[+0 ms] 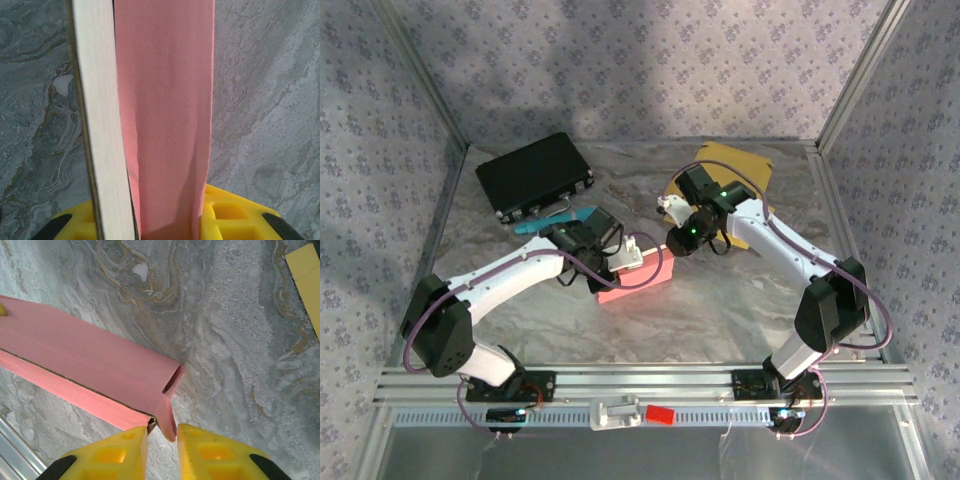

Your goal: Fold the paper box

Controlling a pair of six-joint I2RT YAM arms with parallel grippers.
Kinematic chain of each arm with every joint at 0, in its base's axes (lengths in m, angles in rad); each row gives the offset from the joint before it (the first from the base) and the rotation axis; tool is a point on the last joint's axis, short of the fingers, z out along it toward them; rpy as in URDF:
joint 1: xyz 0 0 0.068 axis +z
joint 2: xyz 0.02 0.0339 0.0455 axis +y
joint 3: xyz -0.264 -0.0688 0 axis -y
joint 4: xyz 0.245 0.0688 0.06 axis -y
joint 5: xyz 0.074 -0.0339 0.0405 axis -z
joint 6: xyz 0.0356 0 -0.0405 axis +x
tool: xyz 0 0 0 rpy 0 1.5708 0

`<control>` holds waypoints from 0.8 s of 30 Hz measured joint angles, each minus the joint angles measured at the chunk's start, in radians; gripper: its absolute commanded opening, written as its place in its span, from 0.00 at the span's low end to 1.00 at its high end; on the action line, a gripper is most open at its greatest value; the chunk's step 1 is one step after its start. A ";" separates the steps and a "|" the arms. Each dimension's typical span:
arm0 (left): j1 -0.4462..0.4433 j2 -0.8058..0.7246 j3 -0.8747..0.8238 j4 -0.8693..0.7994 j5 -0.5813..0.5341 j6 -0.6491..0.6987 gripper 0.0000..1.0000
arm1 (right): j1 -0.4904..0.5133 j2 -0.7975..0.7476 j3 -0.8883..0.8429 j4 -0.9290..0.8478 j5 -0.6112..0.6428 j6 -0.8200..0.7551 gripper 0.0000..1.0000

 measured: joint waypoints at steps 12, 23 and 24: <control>0.006 0.000 0.000 -0.002 0.002 -0.001 0.24 | 0.024 0.022 0.022 -0.006 0.041 -0.003 0.05; 0.019 0.000 0.000 -0.002 0.009 -0.002 0.19 | 0.042 0.022 0.022 -0.005 0.067 0.067 0.00; 0.019 0.000 0.000 -0.002 0.010 -0.002 0.19 | 0.045 0.021 0.022 -0.005 0.068 0.082 0.00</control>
